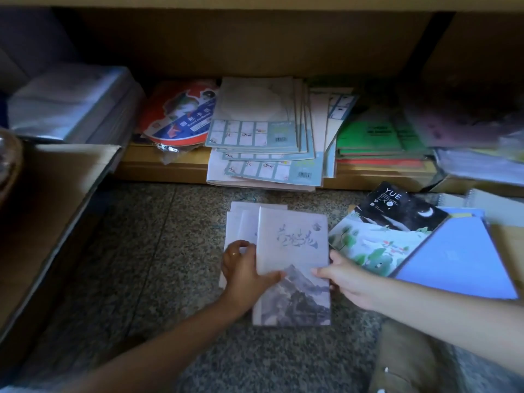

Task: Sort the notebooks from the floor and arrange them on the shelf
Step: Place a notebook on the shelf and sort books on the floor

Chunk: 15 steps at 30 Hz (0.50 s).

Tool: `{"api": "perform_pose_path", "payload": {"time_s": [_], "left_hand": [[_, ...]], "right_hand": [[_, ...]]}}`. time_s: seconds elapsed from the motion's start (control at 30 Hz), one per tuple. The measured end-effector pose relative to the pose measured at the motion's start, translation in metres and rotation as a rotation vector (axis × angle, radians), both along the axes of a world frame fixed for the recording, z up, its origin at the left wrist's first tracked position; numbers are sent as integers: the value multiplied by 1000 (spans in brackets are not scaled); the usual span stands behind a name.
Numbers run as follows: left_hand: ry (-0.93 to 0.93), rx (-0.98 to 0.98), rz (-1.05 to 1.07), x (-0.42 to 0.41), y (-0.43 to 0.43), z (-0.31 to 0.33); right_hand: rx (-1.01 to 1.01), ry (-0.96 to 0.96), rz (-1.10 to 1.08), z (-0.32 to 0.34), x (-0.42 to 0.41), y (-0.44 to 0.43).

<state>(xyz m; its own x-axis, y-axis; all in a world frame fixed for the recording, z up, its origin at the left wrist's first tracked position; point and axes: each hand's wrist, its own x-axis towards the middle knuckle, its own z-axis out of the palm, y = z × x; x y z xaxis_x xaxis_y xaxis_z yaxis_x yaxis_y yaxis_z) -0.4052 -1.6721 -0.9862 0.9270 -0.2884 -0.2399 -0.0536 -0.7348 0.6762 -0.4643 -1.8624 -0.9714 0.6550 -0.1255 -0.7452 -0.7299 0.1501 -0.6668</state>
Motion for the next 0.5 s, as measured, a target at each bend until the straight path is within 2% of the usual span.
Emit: {"api": "perform_pose_path", "payload": {"time_s": [0.07, 0.13, 0.23, 0.3, 0.37, 0.5], "left_hand": [[-15, -188, -42, -9, -2, 8], [55, -379, -51, -13, -4, 21], [336, -628, -39, -13, -14, 46], [454, -713, -36, -4, -17, 61], [440, -727, -40, 13, -14, 72], [265, -691, 18, 44, 2, 87]], "right_hand": [[109, -19, -62, 7, 0, -5], [267, -35, -122, 13, 1, -6], [434, -9, -242, 15, 5, -2], [532, 15, -336, 8, 10, 0], [494, 52, -329, 2, 16, 1], [30, 118, -89, -6, 23, 3]]}}
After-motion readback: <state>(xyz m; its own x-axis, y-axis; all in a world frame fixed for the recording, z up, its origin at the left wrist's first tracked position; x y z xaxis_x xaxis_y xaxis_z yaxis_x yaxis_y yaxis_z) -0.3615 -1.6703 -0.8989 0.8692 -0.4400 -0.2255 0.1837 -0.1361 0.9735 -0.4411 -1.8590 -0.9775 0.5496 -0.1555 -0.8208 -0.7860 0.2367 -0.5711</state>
